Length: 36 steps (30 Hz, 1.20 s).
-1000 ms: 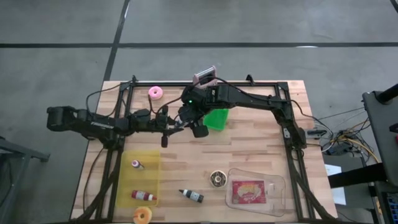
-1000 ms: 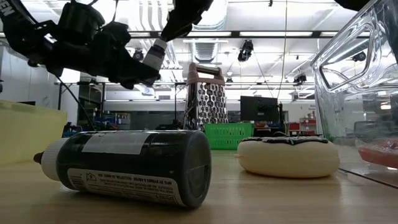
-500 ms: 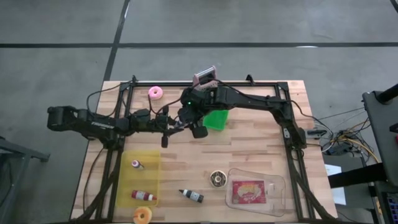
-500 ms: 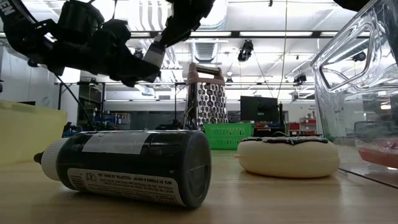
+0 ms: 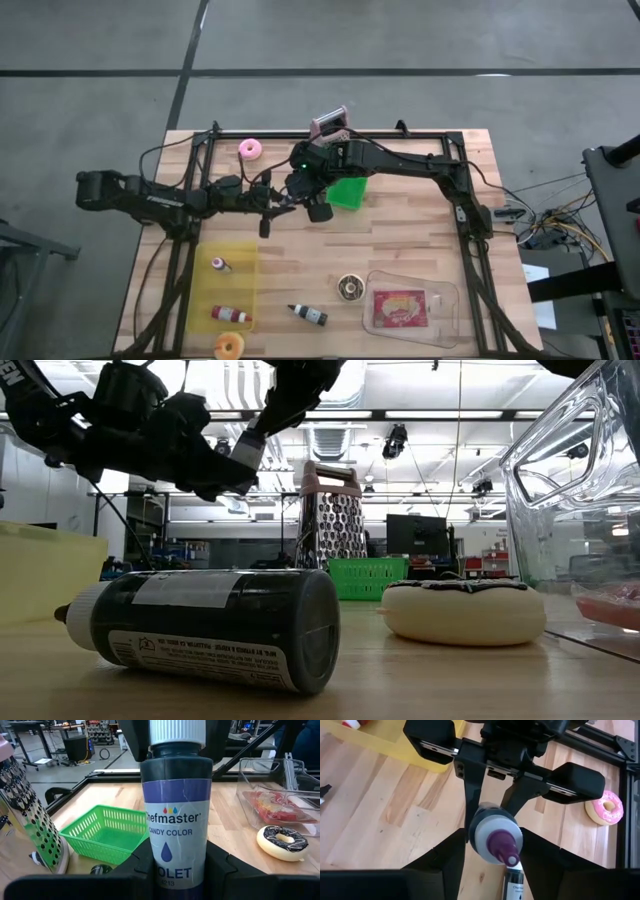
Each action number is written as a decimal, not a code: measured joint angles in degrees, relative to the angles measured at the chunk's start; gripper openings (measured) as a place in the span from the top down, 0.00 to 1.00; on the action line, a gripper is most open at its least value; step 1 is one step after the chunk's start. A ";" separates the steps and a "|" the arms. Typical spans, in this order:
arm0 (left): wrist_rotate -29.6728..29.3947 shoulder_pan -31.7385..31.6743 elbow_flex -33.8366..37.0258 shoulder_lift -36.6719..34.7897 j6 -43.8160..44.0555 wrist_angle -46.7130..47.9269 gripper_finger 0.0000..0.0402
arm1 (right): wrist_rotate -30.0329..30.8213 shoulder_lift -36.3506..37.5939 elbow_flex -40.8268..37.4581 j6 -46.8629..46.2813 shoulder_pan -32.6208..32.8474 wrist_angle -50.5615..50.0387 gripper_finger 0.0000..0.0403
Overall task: Pick & Place Food Item
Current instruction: Put the violet ink bottle into the yellow bin
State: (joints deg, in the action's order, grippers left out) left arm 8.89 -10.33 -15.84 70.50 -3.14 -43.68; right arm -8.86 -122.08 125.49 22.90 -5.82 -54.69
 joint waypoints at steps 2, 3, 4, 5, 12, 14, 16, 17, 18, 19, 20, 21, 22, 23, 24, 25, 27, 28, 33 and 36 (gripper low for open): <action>0.10 0.00 0.00 0.00 0.00 0.00 0.76 | 0.00 0.00 0.00 -0.02 0.00 0.04 0.61; 0.10 0.00 0.02 0.00 -0.02 0.04 0.76 | 0.00 0.00 0.00 -0.02 0.00 0.04 0.63; 0.17 0.00 0.04 0.00 -0.07 0.09 0.76 | -0.02 0.00 0.00 -0.04 0.00 0.04 0.65; 0.27 0.00 0.04 0.00 -0.11 0.15 0.76 | -0.10 0.00 0.00 -0.04 0.00 0.04 0.67; 0.32 0.00 0.07 0.00 -0.11 0.20 0.76 | -0.22 -0.02 0.00 0.42 0.04 -0.03 0.74; 0.32 0.00 0.07 0.00 -0.11 0.20 0.76 | -0.22 0.00 -0.06 0.47 0.16 -0.03 0.74; 0.34 0.00 0.10 0.00 -0.11 0.23 0.76 | -0.20 0.00 -0.19 0.48 0.29 0.02 0.74; 0.35 0.00 0.11 0.00 -0.10 0.31 0.76 | -0.19 0.00 -0.26 0.45 0.35 0.04 0.74; 0.39 0.00 0.11 0.00 -0.10 0.34 0.76 | -0.16 0.00 -0.29 0.36 0.35 0.07 0.74; 0.48 0.00 0.11 0.00 -0.09 0.35 0.76 | -0.17 0.00 -0.32 0.21 0.35 0.11 0.74; 0.49 0.00 0.11 0.00 -0.09 0.35 0.76 | -0.17 0.00 -0.33 0.17 0.35 0.15 0.74; 0.49 0.02 0.11 0.00 -0.09 0.33 0.76 | -0.17 0.00 -0.33 0.17 0.35 0.19 0.73; 0.49 0.04 0.11 0.00 -0.07 0.31 0.76 | -0.17 0.00 -0.33 -0.03 0.37 0.21 0.71; 0.49 0.07 0.12 0.00 -0.07 0.30 0.76 | -0.17 0.00 -0.31 -0.23 0.37 0.23 0.67; 0.46 0.13 0.17 0.00 -0.05 0.20 0.76 | -0.16 0.00 -0.26 -0.41 0.38 0.23 0.63; 0.30 0.13 0.21 -0.04 -0.02 0.10 0.76 | -0.08 0.05 -0.26 -0.61 0.42 0.26 0.59; 0.06 0.17 0.38 -0.20 0.02 -0.05 0.76 | -0.08 0.26 -0.25 -1.10 0.45 0.35 0.52; 0.04 0.17 0.60 -0.35 0.16 -0.04 0.76 | -0.13 0.39 -0.24 -1.11 0.46 0.46 0.49; -1.92 1.15 2.58 -3.06 0.66 0.05 0.76 | -0.17 0.98 -0.15 -1.52 0.71 0.62 0.43; -4.35 2.74 4.80 -6.52 1.51 0.08 0.76 | -0.21 1.37 -0.15 -1.70 0.88 0.45 0.42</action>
State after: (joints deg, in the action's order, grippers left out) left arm 4.54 -7.59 -11.03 63.98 -1.62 -43.61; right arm -9.07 -120.71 125.34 21.19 -4.95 -54.24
